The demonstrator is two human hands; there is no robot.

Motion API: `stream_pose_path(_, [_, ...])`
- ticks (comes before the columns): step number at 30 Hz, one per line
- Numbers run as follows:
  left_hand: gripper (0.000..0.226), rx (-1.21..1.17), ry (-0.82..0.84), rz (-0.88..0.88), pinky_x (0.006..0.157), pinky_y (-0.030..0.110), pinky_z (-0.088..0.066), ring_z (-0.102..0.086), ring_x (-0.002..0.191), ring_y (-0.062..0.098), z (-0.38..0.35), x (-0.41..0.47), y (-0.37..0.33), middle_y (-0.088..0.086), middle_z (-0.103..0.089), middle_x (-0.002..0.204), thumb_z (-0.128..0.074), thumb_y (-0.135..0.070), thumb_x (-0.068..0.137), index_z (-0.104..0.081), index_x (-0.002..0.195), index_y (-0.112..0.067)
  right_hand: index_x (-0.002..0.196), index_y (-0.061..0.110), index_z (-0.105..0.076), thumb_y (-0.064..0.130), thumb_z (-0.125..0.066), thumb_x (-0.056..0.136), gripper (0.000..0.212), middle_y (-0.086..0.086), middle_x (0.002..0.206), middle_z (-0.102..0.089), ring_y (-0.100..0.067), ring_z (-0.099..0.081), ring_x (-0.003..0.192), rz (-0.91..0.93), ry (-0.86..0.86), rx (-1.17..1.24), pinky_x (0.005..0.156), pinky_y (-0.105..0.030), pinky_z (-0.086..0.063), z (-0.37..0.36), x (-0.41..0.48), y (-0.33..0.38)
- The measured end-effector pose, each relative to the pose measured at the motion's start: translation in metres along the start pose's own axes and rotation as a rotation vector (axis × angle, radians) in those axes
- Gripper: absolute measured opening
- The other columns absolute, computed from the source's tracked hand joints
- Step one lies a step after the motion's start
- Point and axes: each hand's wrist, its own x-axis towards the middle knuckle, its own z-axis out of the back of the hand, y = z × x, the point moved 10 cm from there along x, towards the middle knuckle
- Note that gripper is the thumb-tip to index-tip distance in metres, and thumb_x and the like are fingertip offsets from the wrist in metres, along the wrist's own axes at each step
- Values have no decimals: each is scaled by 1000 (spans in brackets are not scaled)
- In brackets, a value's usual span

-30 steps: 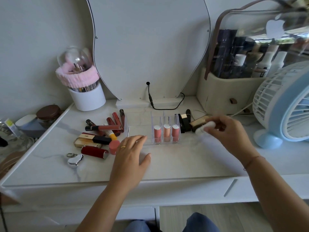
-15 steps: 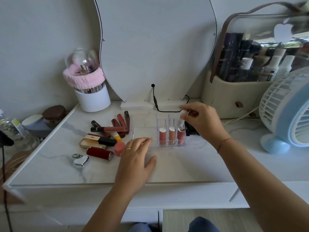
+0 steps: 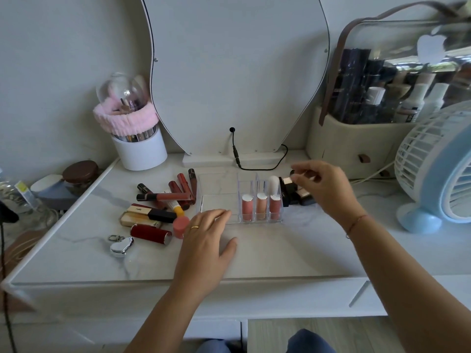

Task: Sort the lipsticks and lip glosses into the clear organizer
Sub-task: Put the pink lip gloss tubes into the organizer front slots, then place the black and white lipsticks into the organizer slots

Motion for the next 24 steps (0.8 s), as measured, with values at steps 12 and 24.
stream_pose_path(12, [49, 0, -6, 7, 100, 36, -37, -42, 124, 20, 1, 1, -1, -2, -52, 129, -64, -24, 83, -50, 129, -16, 104, 14, -68, 15, -72, 75, 29, -6, 112, -61, -24, -51, 108, -82, 132, -268, 89, -30, -37, 14, -22, -59])
stream_pose_path(24, [50, -2, 2, 9, 100, 34, -37, -41, 125, 19, -1, 1, 1, -3, -51, 130, -63, -26, 83, -49, 130, -17, 90, 27, -61, 32, -74, 74, 21, 11, 88, -56, -1, -48, 71, 45, 359, -433, 58, -16, -32, -8, -25, -45])
